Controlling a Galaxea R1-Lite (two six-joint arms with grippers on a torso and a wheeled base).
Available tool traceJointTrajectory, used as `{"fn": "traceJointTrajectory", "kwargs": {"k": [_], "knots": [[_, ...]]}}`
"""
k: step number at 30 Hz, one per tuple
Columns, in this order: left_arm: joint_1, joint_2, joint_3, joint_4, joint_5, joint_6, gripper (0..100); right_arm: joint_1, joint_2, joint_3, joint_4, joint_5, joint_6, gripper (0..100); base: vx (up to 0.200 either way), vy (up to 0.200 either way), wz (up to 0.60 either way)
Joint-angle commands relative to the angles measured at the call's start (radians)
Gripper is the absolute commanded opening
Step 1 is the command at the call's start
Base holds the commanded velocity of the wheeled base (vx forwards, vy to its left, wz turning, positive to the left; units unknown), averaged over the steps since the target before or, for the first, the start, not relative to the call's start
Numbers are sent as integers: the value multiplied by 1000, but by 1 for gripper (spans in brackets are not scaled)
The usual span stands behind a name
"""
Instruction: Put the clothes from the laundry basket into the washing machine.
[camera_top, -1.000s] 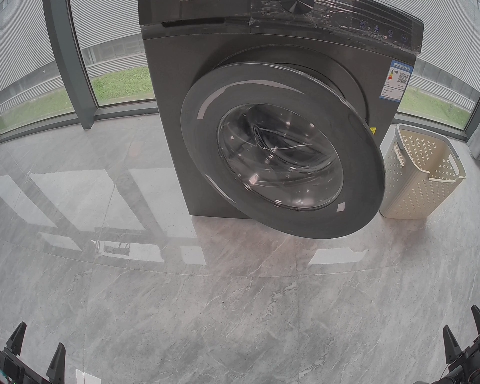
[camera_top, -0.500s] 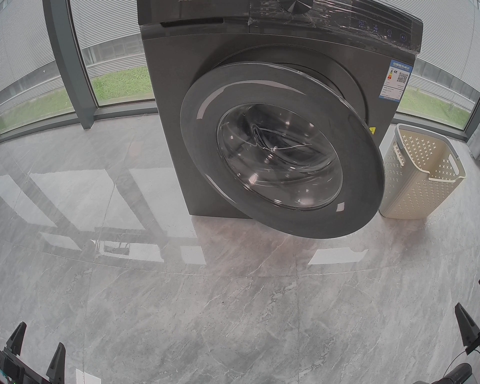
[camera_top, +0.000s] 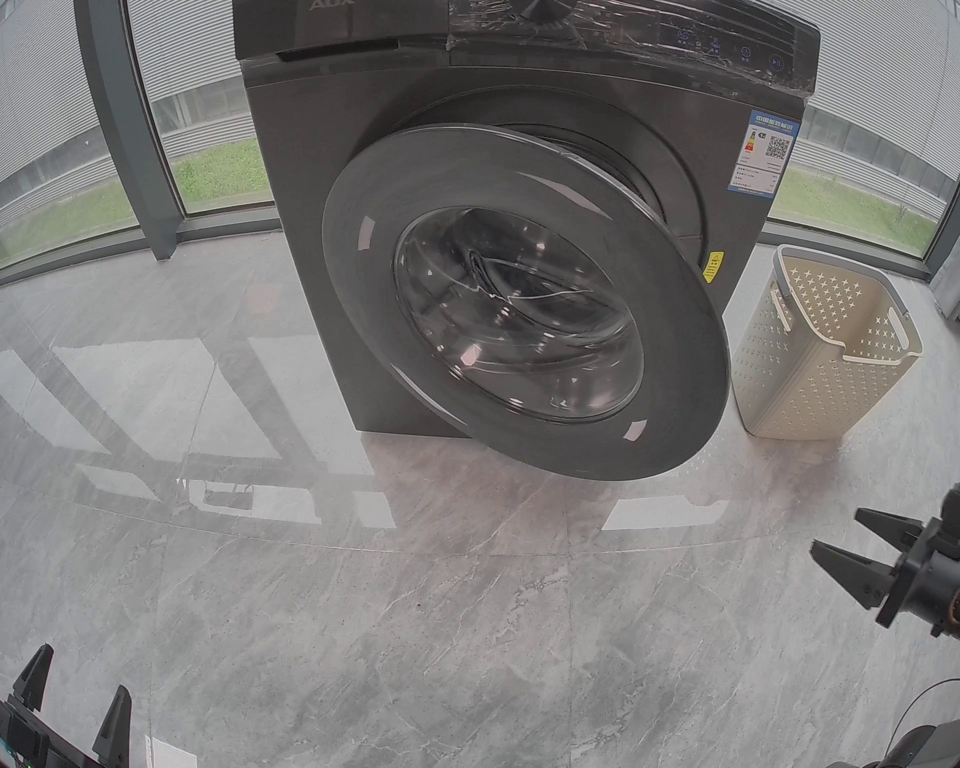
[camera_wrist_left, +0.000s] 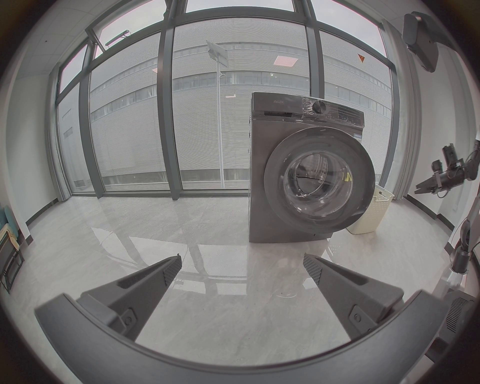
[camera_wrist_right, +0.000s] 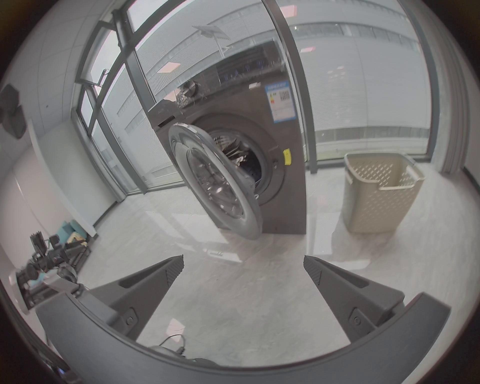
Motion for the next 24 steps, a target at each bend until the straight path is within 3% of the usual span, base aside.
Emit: {"fn": "traceJointTrajectory", "kwargs": {"k": [1,5,9,15,24], "knots": [[0,-11,16,0,-1,2,100,209,408,-107,-190,-35,122,100,0,0,0],[0,-13,16,0,-1,2,100,269,419,-143,-190,-29,165,100,0,0,0],[-2,-11,16,0,-1,1,100,323,447,-169,-193,-30,178,100,0,0,0],[0,-11,16,1,-1,1,100,314,491,-251,-204,-33,181,100,0,0,0],[0,-11,16,0,-3,1,100,269,556,-343,-245,-38,178,100,200,0,0]]}}
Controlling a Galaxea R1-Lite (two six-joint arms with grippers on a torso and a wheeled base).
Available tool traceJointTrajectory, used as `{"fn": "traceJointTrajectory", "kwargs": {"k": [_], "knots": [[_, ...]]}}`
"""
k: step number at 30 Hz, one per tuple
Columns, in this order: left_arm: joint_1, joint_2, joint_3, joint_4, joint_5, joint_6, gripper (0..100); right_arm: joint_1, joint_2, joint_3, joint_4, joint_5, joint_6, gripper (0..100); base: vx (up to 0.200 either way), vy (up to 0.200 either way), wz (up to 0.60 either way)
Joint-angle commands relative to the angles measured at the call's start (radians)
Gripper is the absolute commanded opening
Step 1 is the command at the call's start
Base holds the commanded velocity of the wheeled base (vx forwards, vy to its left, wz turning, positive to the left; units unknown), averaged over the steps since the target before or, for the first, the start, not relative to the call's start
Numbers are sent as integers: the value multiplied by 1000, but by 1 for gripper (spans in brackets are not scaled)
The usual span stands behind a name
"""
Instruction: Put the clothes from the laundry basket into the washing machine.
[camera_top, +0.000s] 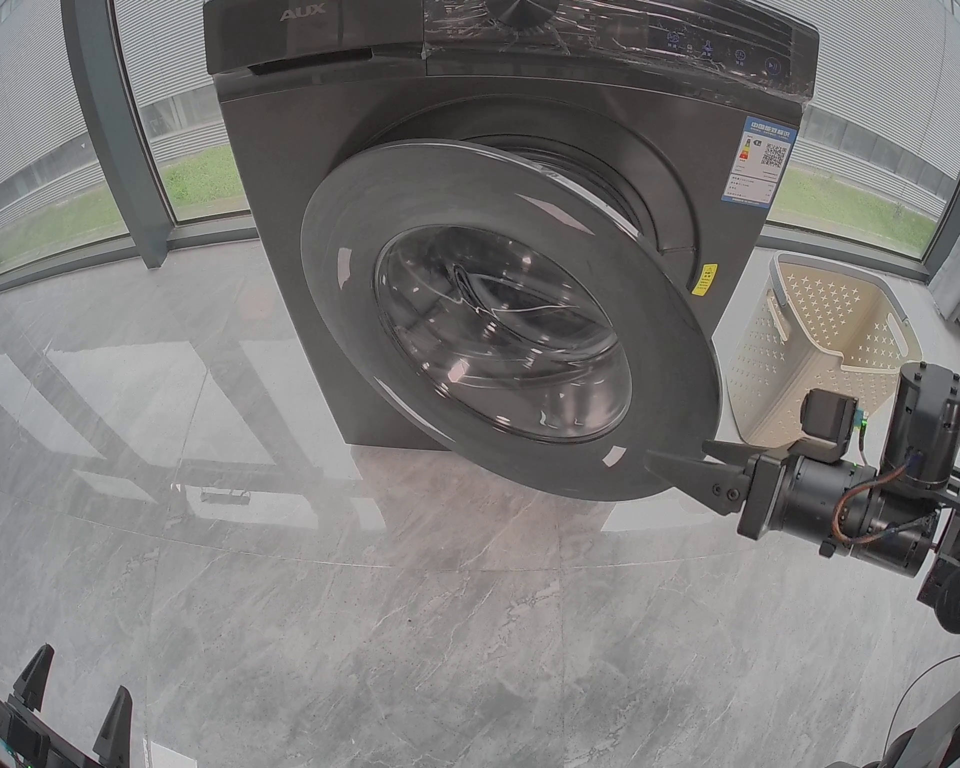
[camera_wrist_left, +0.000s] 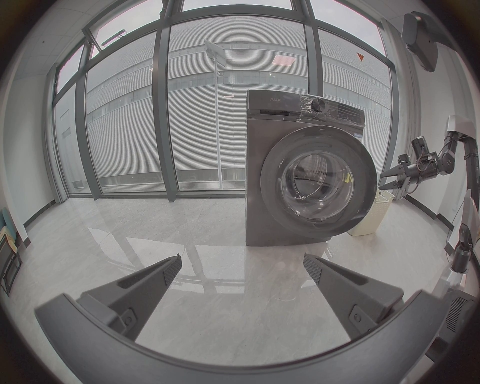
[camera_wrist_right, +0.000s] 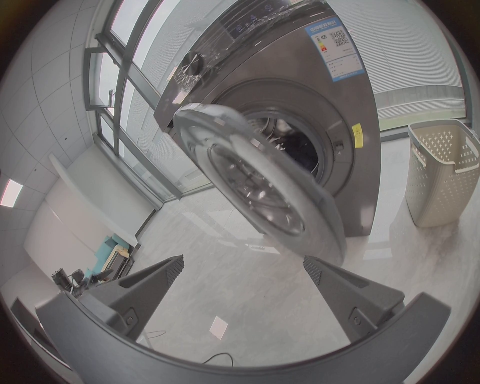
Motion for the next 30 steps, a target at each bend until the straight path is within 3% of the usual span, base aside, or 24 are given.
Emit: {"fn": "traceJointTrajectory", "kwargs": {"k": [1,7,20,30], "knots": [[1,-14,16,0,-1,0,100,-24,53,-45,-14,-1,-3,100,0,0,0],[1,-13,16,0,1,0,100,-76,81,-71,-55,-18,-6,100,0,0,0],[1,-13,16,2,-1,0,100,-16,71,42,-77,-24,-10,100,31,0,0],[1,-13,16,2,-1,0,100,-32,110,-89,-114,-27,-12,100,200,0,0]]}}
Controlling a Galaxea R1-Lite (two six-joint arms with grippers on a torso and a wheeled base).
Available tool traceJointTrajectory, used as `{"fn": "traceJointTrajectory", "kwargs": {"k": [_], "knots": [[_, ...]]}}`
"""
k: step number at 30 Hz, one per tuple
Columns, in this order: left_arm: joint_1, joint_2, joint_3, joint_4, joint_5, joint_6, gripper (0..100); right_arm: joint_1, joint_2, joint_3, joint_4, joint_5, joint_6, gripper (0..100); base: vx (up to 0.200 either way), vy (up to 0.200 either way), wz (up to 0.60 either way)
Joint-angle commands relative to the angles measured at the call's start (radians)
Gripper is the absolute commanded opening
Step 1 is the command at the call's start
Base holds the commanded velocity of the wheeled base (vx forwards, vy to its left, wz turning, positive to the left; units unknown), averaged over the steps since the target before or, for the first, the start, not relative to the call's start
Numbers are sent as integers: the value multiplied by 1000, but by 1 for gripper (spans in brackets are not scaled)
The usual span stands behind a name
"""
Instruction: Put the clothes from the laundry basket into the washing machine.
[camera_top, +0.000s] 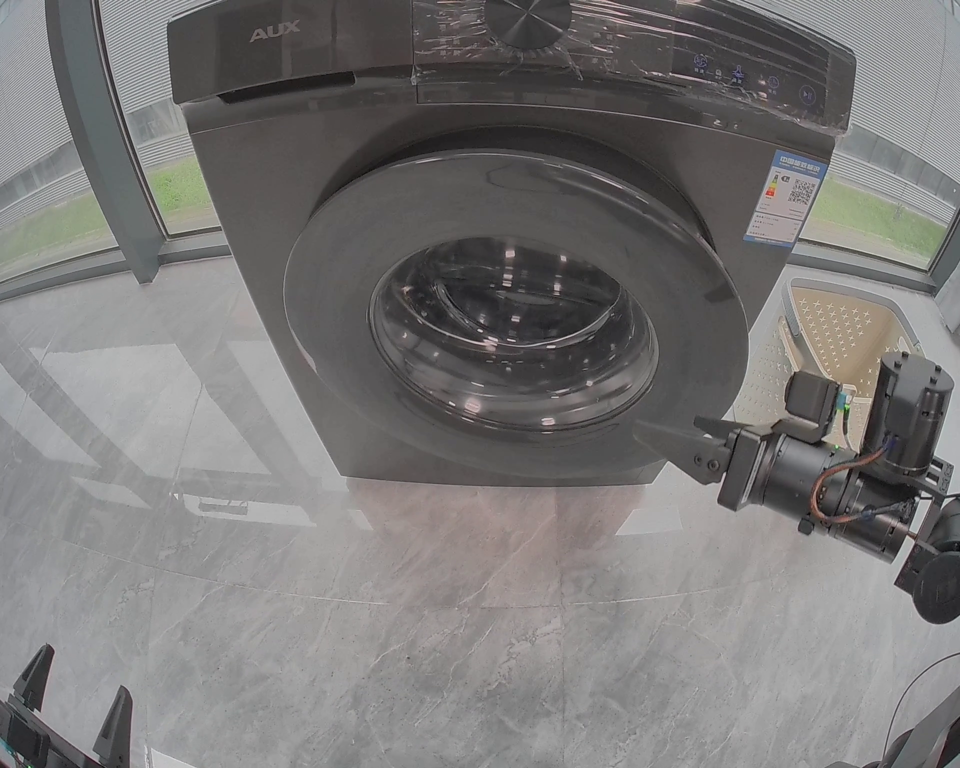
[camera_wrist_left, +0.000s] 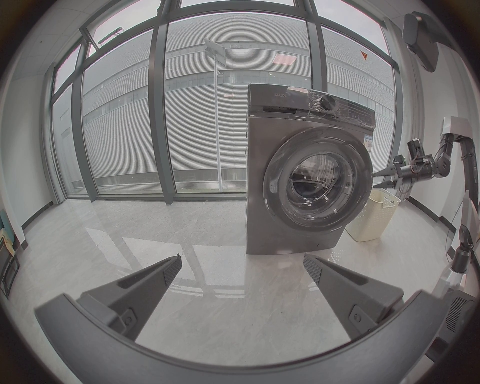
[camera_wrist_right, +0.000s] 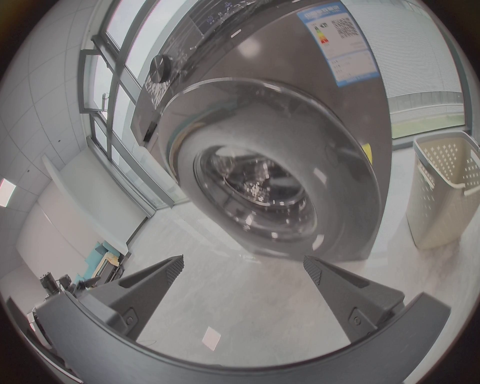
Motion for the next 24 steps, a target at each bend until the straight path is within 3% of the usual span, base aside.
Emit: {"fn": "traceJointTrajectory", "kwargs": {"k": [1,7,11,18,24], "knots": [[0,-14,16,0,0,0,100,-9,25,-54,-9,0,0,100,200,0,0],[0,-14,16,-1,0,0,100,-46,77,-185,-12,-40,-4,100,67,0,0],[0,-14,16,-1,0,0,100,-31,63,-156,-7,-42,-5,100,0,0,0],[0,-14,16,-1,0,0,100,18,-8,-7,-10,-40,-46,100,0,0,0],[0,-14,16,0,0,0,100,21,-34,-19,-12,-43,-56,100,0,0,0]]}}
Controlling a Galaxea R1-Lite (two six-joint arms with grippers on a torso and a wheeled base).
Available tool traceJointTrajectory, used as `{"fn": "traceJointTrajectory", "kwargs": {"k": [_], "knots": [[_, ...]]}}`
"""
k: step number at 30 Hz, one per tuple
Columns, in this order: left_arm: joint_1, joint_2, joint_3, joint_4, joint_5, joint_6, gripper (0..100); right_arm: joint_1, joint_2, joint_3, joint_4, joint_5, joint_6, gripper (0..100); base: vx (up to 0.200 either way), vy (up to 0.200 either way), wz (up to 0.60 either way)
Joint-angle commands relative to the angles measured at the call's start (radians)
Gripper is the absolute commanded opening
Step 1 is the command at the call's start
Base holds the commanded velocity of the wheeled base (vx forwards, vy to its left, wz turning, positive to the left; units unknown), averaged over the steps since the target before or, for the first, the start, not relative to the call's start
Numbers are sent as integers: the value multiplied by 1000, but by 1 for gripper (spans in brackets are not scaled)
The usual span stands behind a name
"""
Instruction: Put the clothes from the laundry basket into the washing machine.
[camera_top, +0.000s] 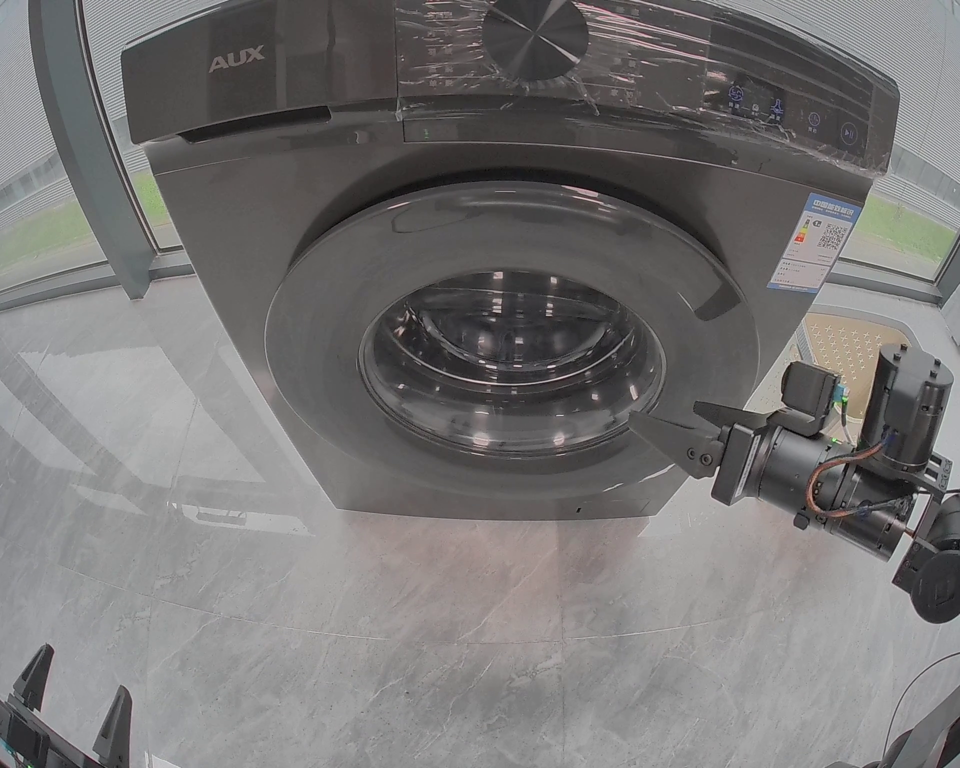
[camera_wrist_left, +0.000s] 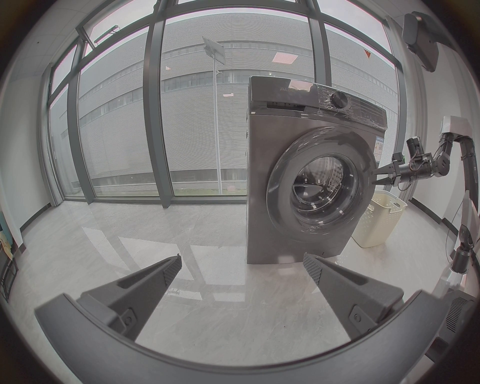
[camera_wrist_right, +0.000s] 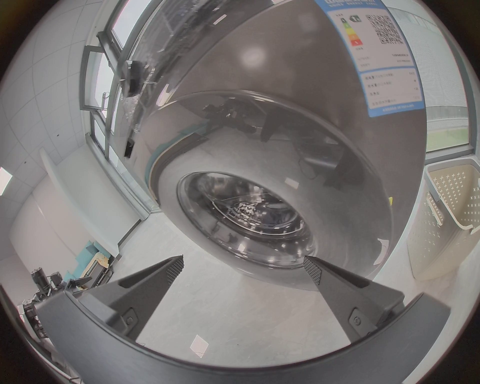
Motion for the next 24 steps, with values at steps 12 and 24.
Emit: {"fn": "traceJointTrajectory", "kwargs": {"k": [12,24], "knots": [[-2,-15,16,1,0,0,100,-33,68,-224,-19,-121,-4,100,0,0,0],[-2,-15,16,1,0,-2,100,-32,120,-246,-110,-201,-54,100,0,0,0]]}}
